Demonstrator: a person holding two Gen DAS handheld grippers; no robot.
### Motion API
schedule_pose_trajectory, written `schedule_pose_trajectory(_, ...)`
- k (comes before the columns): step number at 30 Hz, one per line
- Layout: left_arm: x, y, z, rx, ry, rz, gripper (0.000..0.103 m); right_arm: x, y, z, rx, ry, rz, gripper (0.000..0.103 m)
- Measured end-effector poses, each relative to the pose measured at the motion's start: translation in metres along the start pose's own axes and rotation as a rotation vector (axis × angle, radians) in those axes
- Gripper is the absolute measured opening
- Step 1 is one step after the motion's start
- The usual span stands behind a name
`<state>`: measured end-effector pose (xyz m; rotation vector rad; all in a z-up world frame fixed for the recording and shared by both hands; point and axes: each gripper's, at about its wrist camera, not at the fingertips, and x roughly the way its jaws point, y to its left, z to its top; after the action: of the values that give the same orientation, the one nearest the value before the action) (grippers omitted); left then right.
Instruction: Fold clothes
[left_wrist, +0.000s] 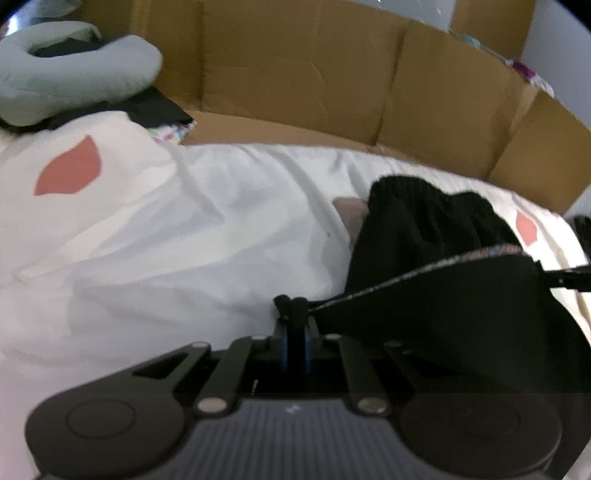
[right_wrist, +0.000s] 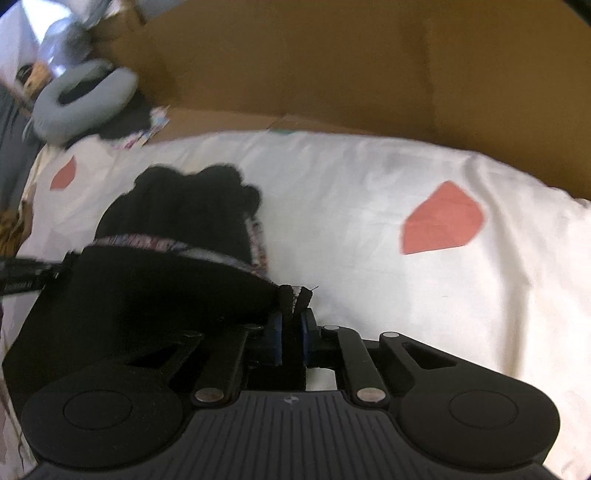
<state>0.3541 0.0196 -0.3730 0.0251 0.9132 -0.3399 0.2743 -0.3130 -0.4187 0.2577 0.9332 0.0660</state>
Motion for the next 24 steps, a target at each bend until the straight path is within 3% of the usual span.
schedule_pose_trajectory(11, -0.042, 0.000, 0.008, -0.051, -0.087, 0.017, 0.008, -0.040, -0.003, 0.007, 0.003, -0.113, -0.013, 0.007)
schedule_pose_trajectory(24, -0.069, -0.014, 0.029, -0.037, -0.170, 0.032, 0.008, -0.069, 0.000, 0.016, 0.024, -0.193, -0.001, 0.007)
